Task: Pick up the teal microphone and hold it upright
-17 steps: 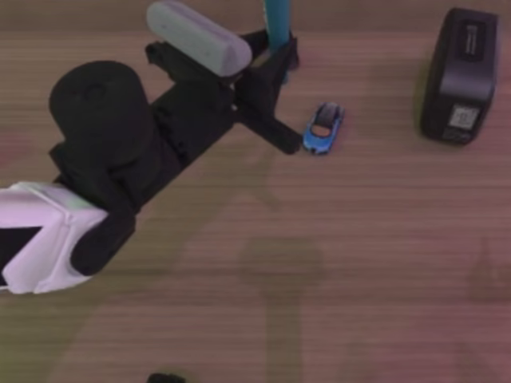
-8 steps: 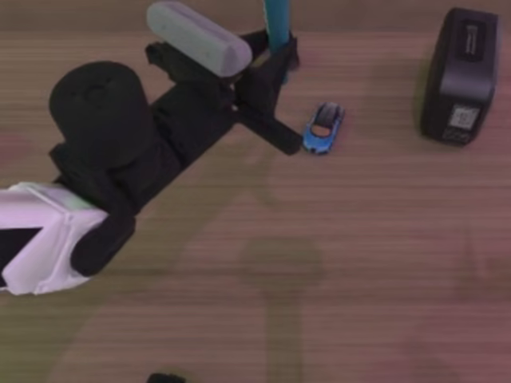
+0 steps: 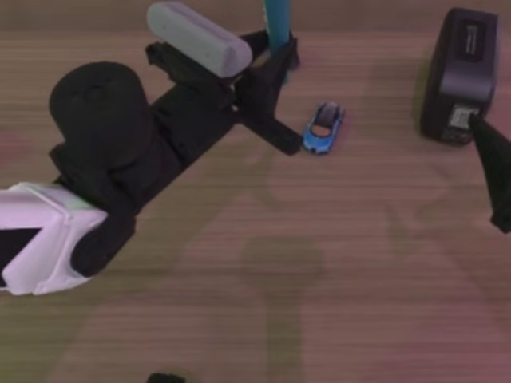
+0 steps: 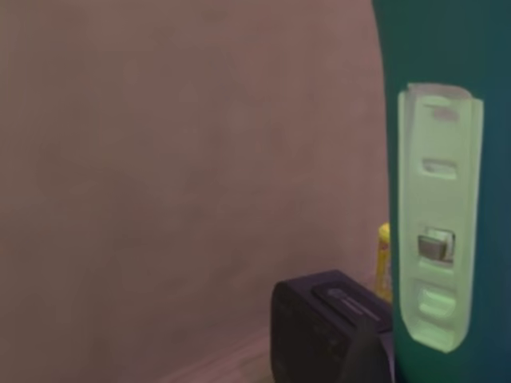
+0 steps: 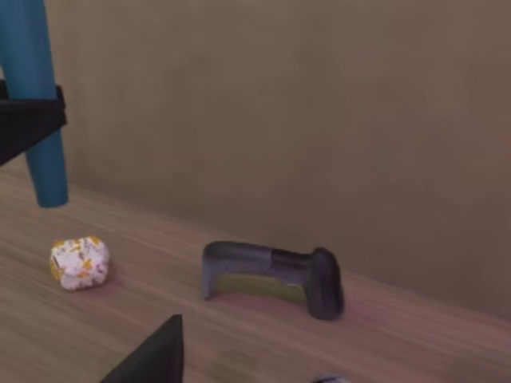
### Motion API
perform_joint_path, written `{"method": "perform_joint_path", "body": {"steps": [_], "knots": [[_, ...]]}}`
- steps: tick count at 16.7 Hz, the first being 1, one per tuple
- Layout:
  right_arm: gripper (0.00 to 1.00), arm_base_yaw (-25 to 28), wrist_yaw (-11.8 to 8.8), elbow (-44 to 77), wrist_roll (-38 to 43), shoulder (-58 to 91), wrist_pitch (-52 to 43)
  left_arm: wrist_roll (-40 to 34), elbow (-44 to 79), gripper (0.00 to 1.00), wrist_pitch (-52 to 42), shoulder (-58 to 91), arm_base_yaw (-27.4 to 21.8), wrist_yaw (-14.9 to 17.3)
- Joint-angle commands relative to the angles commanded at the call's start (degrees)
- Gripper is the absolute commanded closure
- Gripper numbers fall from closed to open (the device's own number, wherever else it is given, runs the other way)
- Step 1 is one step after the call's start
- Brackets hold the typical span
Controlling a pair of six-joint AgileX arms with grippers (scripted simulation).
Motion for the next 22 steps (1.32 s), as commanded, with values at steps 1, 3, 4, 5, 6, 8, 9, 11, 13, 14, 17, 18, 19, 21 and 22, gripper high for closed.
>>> {"method": "perform_joint_path", "body": {"steps": [1,3,4,5,6,8,9,11,13,14,17,18,19,21,22], "knots": [[0.0,1.8,-1.3,2.5,-0.2,4.3,1.5,0.0,0.0,1.0,0.0,0.0,0.0,0.0],[0.0,5.1,-3.6,7.3,-0.5,12.1,4.3,0.0,0.0,1.0,0.0,0.0,0.0,0.0],[0.0,6.6,-4.7,9.5,-0.7,15.6,5.6,0.0,0.0,1.0,0.0,0.0,0.0,0.0],[0.0,8.0,-5.7,11.6,-0.9,19.0,6.8,0.0,0.0,1.0,0.0,0.0,0.0,0.0],[0.0,9.3,-6.6,13.5,-1.0,22.0,7.9,0.0,0.0,1.0,0.0,0.0,0.0,0.0],[0.0,11.3,-8.0,16.5,-1.3,26.7,9.7,0.0,0.0,1.0,0.0,0.0,0.0,0.0],[0.0,12.0,-8.5,17.6,-1.4,28.2,10.4,0.0,0.0,1.0,0.0,0.0,0.0,0.0],[0.0,12.6,-8.9,18.5,-1.5,29.4,11.0,0.0,0.0,1.0,0.0,0.0,0.0,0.0],[0.0,12.6,-8.9,18.5,-1.5,29.4,11.0,0.0,0.0,1.0,0.0,0.0,0.0,0.0],[0.0,12.6,-8.9,18.5,-1.5,29.4,11.0,0.0,0.0,1.0,0.0,0.0,0.0,0.0],[0.0,12.7,-8.6,19.2,-1.5,30.2,11.1,0.0,0.0,1.0,0.0,0.0,0.0,0.0],[0.0,13.1,-8.2,20.4,-1.5,31.5,11.4,0.0,0.0,1.0,0.0,0.0,0.0,0.0],[0.0,13.7,-7.7,22.1,-1.4,33.5,11.9,0.0,0.0,1.0,0.0,0.0,0.0,0.0],[0.0,15.0,-6.3,26.3,-1.4,39.0,13.0,0.0,0.0,1.0,0.0,0.0,0.0,0.0],[0.0,15.7,-5.5,28.5,-1.4,42.0,13.5,0.0,0.0,1.0,0.0,0.0,0.0,0.0]]}}
